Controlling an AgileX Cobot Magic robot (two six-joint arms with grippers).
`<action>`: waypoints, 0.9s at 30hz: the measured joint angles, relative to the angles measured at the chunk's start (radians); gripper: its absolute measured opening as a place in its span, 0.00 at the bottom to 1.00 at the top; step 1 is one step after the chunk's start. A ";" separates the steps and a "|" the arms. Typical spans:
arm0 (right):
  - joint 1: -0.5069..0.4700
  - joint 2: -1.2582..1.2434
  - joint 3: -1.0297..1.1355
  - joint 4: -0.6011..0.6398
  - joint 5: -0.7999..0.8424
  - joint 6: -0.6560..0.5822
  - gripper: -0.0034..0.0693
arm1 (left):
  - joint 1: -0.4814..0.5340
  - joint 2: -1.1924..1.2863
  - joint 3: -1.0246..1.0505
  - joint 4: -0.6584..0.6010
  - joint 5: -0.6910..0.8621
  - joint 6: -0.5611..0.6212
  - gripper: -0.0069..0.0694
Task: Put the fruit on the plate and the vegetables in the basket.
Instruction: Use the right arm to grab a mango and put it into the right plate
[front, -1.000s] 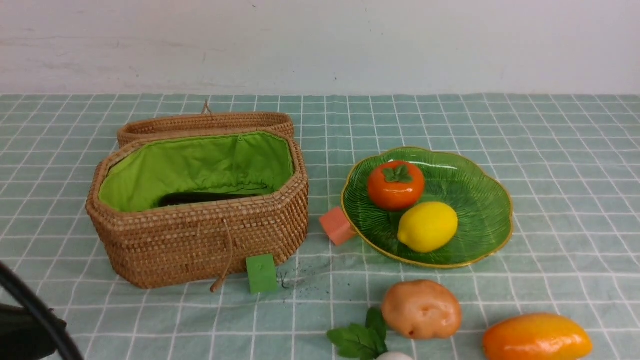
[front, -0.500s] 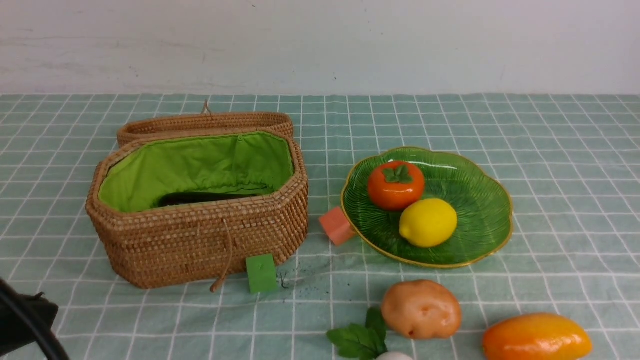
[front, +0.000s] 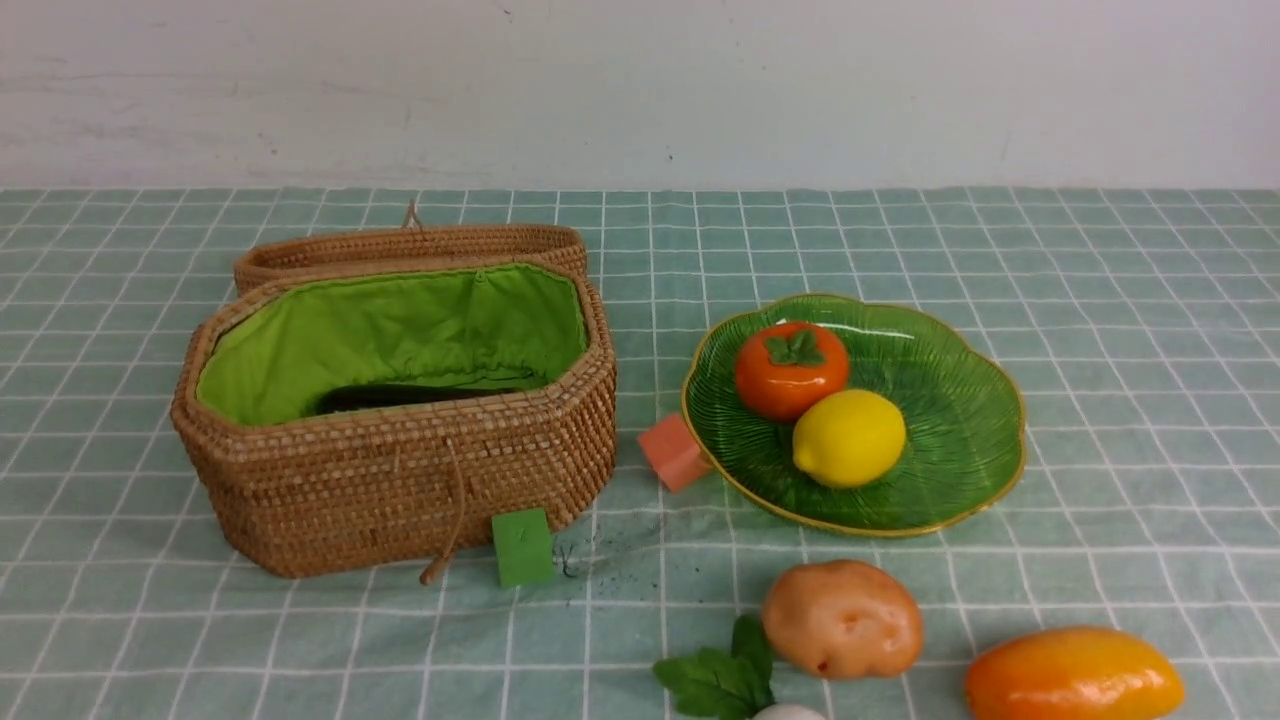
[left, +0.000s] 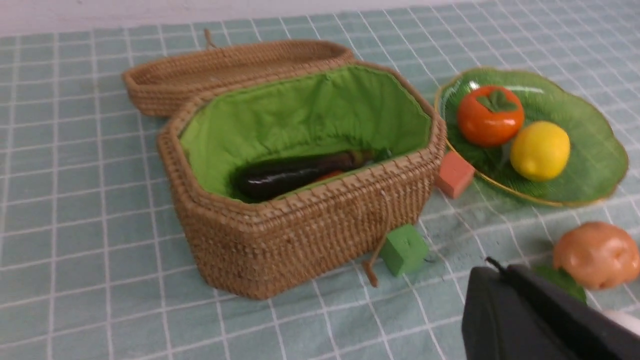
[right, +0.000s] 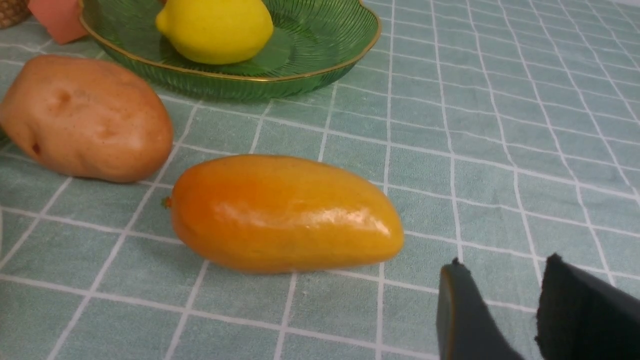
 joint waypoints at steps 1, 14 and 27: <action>0.000 0.000 0.000 0.000 0.000 0.000 0.38 | 0.041 -0.041 0.059 0.000 -0.054 0.015 0.07; 0.000 0.000 0.000 0.000 0.000 0.000 0.38 | 0.375 -0.499 0.705 -0.204 -0.430 0.273 0.07; 0.000 0.000 0.000 0.000 0.000 0.000 0.38 | 0.380 -0.499 0.824 -0.119 -0.365 0.280 0.07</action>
